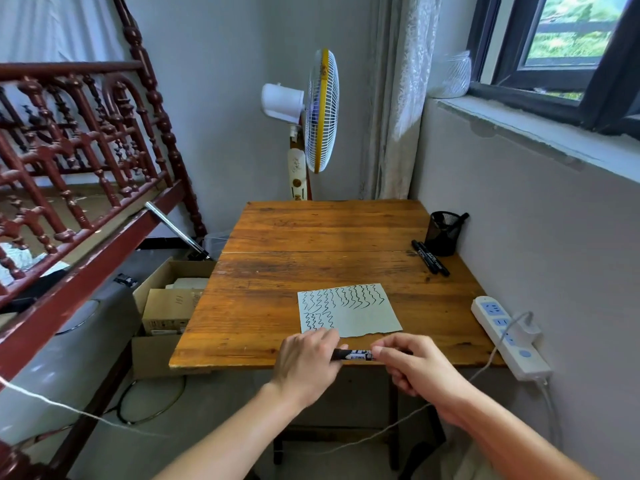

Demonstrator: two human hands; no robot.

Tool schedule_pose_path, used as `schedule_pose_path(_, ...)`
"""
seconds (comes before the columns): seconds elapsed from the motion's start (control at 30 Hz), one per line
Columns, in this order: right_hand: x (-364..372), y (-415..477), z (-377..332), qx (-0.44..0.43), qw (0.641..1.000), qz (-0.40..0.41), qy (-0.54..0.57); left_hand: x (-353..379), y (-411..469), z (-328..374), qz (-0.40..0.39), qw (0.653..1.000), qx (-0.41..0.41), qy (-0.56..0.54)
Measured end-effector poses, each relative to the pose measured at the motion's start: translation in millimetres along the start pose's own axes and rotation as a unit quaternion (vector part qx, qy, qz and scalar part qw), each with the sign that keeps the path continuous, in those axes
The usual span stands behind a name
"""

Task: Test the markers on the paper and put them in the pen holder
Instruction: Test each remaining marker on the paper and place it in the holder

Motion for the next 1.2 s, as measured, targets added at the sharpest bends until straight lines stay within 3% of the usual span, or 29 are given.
schedule_pose_path(0.17,-86.3,43.4,-6.1,-0.017,0.983,0.18,-0.008,23.2,3.3,-55.6,-0.012,0.995,-0.102,0.005)
schedule_pose_path(0.37,-201.6,104.0,-34.8,-0.07,0.92,0.386,-0.017,59.2,8.1,-103.0,-0.052,0.98,-0.189,0.034)
schedule_pose_path(0.5,-256.9,154.6,-44.3,-0.054,0.883,0.464,-0.046,80.2,8.8,-115.9,-0.066,0.974,-0.209,0.065)
schedule_pose_path(0.63,-289.9,210.1,-33.4,-0.015,0.863,0.497,-0.092,84.4,8.4,-119.3,-0.055,0.975,-0.202,0.079)
schedule_pose_path(0.9,-319.9,280.2,22.1,0.084,0.874,0.47,-0.094,83.5,9.1,-117.9,-0.071,0.971,-0.207,0.093)
schedule_pose_path(1.1,-342.6,294.8,50.4,0.037,0.876,0.476,-0.065,83.0,10.3,-115.4,-0.079,0.972,-0.2,0.099)
schedule_pose_path(1.2,-305.9,256.7,28.8,0.008,0.867,0.495,-0.058,83.2,10.0,-115.1,-0.079,0.971,-0.199,0.103)
Point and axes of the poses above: each hand's wrist, its own y-axis towards the middle knuckle, its own x-axis out of the palm, z = x × y, the point moved 9 cm from there along y, towards the middle knuckle, and after that the axes turned 2 degrees about -x, right-handed, at the moved point
